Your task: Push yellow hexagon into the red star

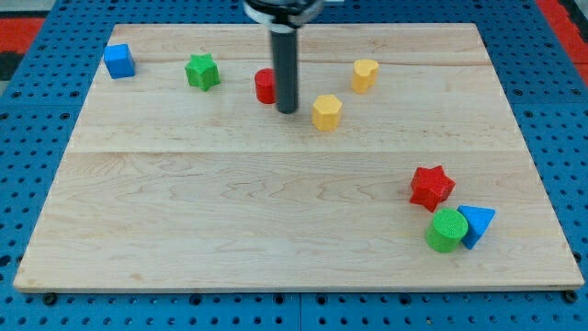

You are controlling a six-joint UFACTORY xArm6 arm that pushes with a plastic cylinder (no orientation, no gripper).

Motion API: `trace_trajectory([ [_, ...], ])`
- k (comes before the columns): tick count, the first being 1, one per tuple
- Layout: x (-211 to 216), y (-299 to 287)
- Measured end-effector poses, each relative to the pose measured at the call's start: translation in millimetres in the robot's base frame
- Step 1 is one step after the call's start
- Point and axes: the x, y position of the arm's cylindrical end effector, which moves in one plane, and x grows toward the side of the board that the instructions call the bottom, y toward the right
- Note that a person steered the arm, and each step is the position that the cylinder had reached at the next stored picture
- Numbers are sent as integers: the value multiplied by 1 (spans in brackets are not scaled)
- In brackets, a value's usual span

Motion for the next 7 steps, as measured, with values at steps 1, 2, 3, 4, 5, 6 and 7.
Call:
trace_trajectory([
  [1,-4,77],
  [2,-9,81],
  [3,11,108],
  [4,36,136],
  [5,58,158],
  [6,68,172],
  [7,104,172],
])
